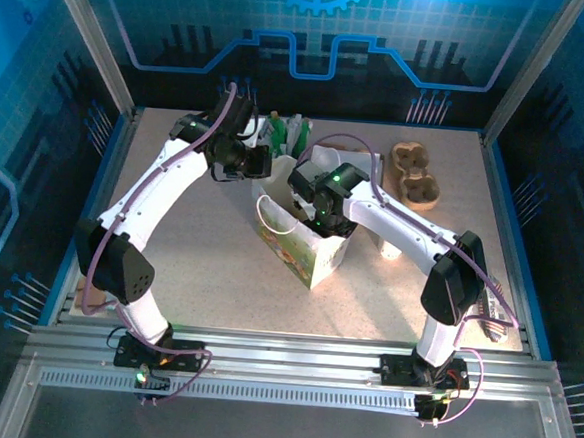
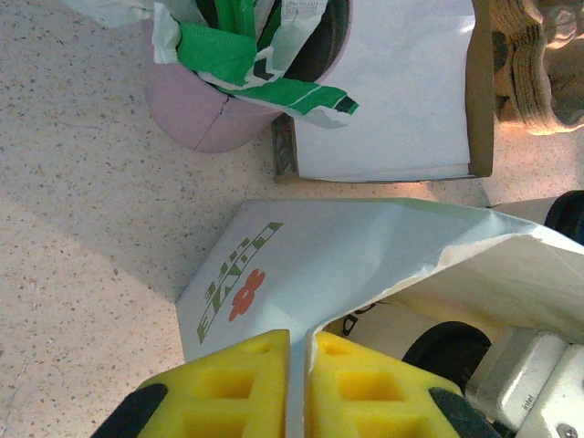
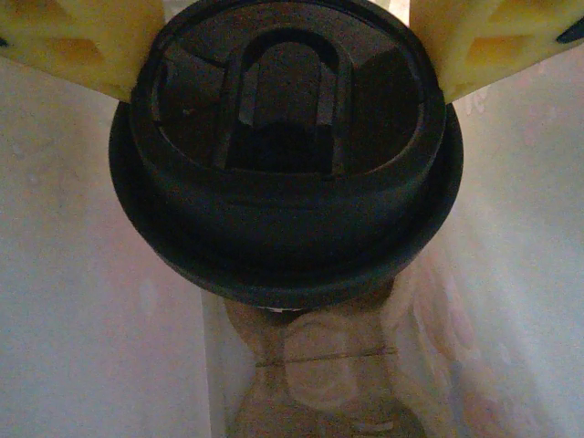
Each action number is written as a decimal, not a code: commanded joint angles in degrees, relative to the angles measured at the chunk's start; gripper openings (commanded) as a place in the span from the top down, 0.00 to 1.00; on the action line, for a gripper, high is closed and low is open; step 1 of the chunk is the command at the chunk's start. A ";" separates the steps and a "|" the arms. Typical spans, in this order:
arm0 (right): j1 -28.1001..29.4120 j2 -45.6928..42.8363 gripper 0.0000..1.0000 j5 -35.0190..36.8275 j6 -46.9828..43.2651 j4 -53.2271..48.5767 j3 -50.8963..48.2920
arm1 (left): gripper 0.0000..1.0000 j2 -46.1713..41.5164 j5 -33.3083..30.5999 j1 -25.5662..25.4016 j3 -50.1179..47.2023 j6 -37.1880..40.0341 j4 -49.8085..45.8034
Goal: Pack the takeout coffee
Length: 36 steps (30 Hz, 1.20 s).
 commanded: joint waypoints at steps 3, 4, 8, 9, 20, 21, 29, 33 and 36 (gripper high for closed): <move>0.38 -0.63 0.47 -0.72 0.40 -0.18 -1.62 | 0.88 -1.10 -2.67 0.16 -0.40 0.38 0.13; 0.34 -0.54 0.47 -0.93 0.40 0.08 -1.90 | 0.88 -1.18 -2.79 0.14 -0.41 0.38 0.19; 0.08 0.09 0.47 -1.47 0.31 0.66 -2.47 | 0.88 -1.36 -2.82 0.12 -0.40 0.40 0.19; -0.04 0.22 0.47 -1.67 0.31 0.90 -2.70 | 0.88 -1.38 -2.85 0.16 -0.50 0.47 0.32; -0.88 1.72 0.47 -3.11 -0.22 1.37 -2.89 | 0.86 -1.63 -2.67 0.16 -1.22 0.73 1.05; -0.98 1.60 0.47 -3.42 -0.25 1.37 -2.74 | 0.86 -1.69 -2.67 0.12 -1.35 0.73 1.14; -2.65 1.21 0.47 -4.63 -1.69 -0.75 0.97 | 0.85 -1.20 -1.66 0.12 -1.49 0.99 1.40; -2.76 2.52 0.47 -4.94 -2.36 -1.84 2.03 | 0.85 -1.19 -1.44 -0.06 -1.56 1.29 1.52; -2.96 2.73 0.47 -5.13 -2.63 -1.45 1.80 | 0.85 -1.36 -1.44 -0.06 -1.58 1.32 1.54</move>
